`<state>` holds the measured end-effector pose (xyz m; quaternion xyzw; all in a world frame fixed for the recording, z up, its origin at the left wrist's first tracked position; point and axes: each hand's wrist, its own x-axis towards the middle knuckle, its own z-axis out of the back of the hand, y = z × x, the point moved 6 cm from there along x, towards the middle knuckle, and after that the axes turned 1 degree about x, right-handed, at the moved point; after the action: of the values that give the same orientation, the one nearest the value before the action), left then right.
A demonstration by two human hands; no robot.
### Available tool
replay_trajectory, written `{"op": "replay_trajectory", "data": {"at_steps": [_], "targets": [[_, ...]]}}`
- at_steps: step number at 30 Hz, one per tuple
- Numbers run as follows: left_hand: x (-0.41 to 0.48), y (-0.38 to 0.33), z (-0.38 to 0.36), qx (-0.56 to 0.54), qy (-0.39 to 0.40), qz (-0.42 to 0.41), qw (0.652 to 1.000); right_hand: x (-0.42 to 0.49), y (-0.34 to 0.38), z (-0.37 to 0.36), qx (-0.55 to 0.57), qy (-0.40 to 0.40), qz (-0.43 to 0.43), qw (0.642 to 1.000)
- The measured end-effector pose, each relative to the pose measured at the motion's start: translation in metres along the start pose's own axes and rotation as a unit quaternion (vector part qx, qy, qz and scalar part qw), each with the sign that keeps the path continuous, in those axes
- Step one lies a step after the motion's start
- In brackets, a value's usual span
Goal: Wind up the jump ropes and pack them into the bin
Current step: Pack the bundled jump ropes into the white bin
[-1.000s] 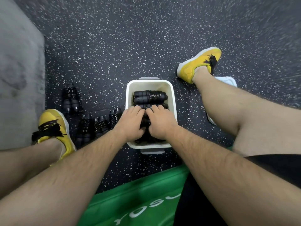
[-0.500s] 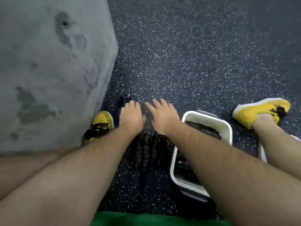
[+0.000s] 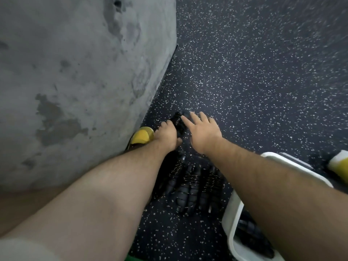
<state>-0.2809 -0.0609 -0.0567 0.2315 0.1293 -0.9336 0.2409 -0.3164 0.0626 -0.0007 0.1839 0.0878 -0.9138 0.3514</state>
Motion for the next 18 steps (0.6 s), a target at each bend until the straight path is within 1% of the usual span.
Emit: {"op": "replay_trajectory", "data": {"at_steps": [5, 8, 10, 13, 16, 18], "targets": [[-0.037, -0.022, 0.013, -0.079, -0.009, -0.094, 0.992, -0.024, -0.009, 0.013, 0.012, -0.014, -0.003, 1.0], [-0.075, -0.045, 0.035, -0.112, 0.021, -0.163, 0.98, -0.062, -0.021, 0.026, 0.022, -0.052, 0.008, 0.998], [-0.104, -0.068, 0.049, -0.099, 0.042, -0.205, 0.973, -0.097, -0.032, 0.033, 0.028, -0.084, 0.013, 0.996], [-0.156, -0.106, 0.061, -0.077, 0.071, -0.272, 0.957, -0.156, -0.054, 0.04, 0.05, -0.116, -0.019, 0.992], [-0.209, -0.135, 0.049, -0.027, 0.115, -0.321, 0.94, -0.221, -0.074, 0.032, 0.07, -0.099, -0.04, 0.992], [-0.239, -0.152, 0.033, 0.013, 0.123, -0.361, 0.924, -0.261, -0.083, 0.021, 0.092, -0.079, -0.059, 0.991]]}}
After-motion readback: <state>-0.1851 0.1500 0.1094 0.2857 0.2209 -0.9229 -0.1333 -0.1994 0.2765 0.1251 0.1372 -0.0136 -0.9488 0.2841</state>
